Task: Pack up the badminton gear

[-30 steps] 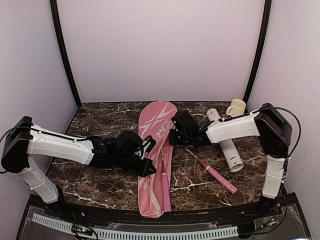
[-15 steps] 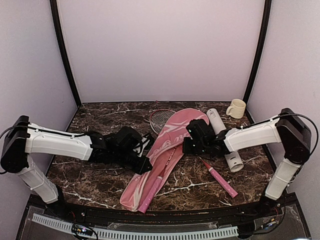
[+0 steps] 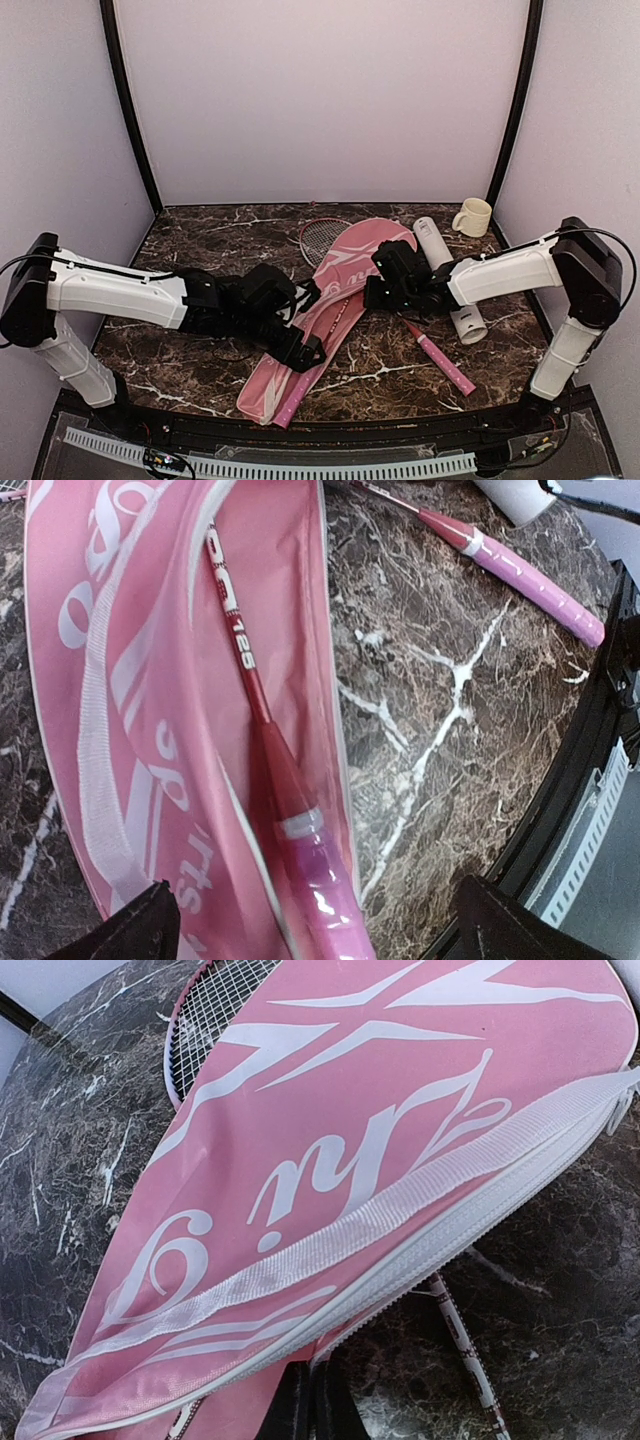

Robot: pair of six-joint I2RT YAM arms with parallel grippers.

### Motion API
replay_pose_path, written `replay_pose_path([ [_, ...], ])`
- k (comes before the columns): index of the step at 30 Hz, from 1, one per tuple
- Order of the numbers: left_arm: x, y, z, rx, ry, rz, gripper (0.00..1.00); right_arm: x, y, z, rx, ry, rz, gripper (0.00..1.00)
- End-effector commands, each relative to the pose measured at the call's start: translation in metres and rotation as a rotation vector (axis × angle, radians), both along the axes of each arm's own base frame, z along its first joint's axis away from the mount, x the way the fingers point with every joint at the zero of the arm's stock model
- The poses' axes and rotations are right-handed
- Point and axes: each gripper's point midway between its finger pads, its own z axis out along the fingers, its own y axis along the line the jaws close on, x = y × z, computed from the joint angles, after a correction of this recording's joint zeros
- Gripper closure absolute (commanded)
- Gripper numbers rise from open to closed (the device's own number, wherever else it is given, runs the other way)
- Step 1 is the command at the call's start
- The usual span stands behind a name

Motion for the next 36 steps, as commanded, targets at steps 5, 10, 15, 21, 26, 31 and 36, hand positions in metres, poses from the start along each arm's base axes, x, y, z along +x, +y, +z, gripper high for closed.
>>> replay_pose_path([
  [5,-0.023,0.011,-0.030,0.192,0.026,0.008,0.01,0.003,0.009,0.020,0.064,-0.051,0.001,1.00],
  [10,-0.027,0.007,-0.039,0.232,0.033,-0.004,0.01,0.003,0.008,0.020,0.065,-0.054,-0.002,1.00],
  [15,-0.027,0.009,-0.047,0.288,0.026,0.000,0.01,0.003,0.007,0.019,0.060,-0.055,-0.006,1.00],
  [21,-0.021,0.021,-0.056,0.376,0.006,0.030,0.01,0.003,0.004,0.020,0.055,-0.061,-0.012,1.00],
  [26,-0.019,0.025,-0.061,0.402,0.005,0.050,0.08,0.004,0.004,0.021,0.056,-0.066,-0.013,1.00],
  [31,-0.019,0.027,-0.063,0.415,0.007,0.057,0.27,0.004,0.004,0.021,0.055,-0.065,-0.014,1.00],
  [36,-0.019,0.030,-0.064,0.426,0.006,0.062,0.46,0.004,0.003,0.019,0.047,-0.064,-0.016,1.00],
])
